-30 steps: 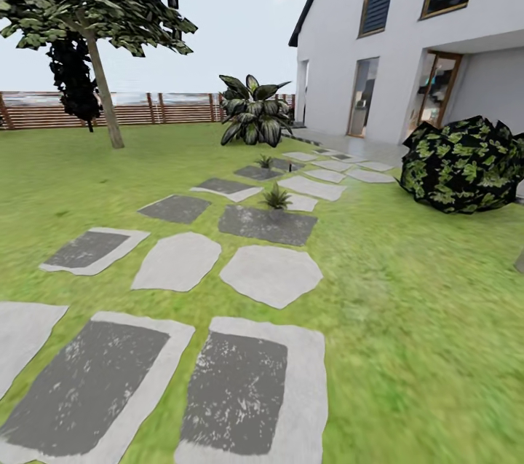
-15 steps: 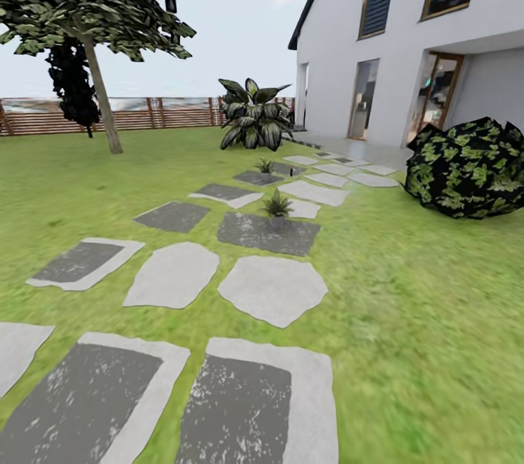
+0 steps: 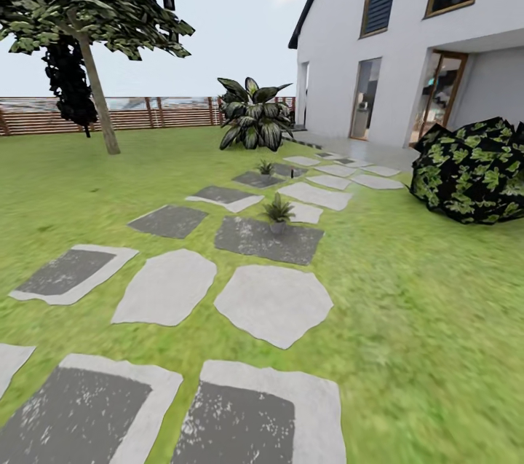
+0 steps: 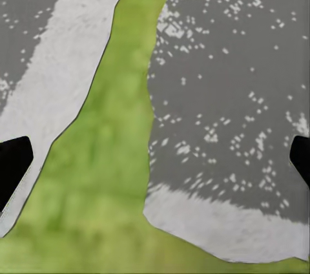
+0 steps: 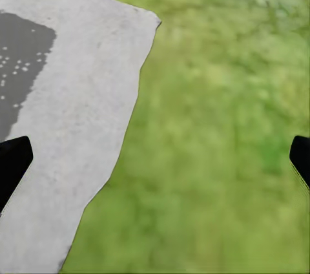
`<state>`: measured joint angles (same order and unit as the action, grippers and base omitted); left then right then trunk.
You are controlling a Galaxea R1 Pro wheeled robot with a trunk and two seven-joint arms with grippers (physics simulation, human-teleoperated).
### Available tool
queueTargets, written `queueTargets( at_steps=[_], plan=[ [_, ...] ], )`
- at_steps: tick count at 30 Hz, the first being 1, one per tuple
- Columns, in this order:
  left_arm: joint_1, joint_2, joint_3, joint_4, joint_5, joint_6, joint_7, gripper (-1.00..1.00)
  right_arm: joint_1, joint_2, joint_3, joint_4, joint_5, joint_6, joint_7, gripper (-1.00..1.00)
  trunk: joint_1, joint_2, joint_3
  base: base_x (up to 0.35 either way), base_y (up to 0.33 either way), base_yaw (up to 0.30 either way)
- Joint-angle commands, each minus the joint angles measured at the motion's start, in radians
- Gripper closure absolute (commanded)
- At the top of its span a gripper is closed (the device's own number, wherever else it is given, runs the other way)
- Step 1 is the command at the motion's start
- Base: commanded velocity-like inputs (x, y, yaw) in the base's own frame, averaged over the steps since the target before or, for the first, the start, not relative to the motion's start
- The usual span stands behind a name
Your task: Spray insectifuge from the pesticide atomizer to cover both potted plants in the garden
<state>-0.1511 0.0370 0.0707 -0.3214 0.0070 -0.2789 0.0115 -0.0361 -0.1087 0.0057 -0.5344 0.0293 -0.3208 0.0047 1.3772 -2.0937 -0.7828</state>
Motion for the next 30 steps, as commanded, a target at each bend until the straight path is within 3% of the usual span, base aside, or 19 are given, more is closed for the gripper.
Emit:
queueTargets(
  at_steps=[1, 30],
  plan=[
    [-0.001, 0.0, 0.001, 0.001, 0.001, -0.003, 0.001, -1.0, -0.001, 0.0, 0.0, 0.001, 0.003, -0.003, 0.001, -1.0, 0.0, 0.0, -0.001, 0.338, 0.0, 0.0],
    [-0.001, 0.0, 0.001, 0.002, 0.001, -0.003, 0.001, -1.0, -0.001, 0.0, 0.002, 0.001, 0.003, -0.002, 0.001, -1.0, 0.0, 0.0, -0.001, 0.338, 0.04, 0.0]
  ],
)
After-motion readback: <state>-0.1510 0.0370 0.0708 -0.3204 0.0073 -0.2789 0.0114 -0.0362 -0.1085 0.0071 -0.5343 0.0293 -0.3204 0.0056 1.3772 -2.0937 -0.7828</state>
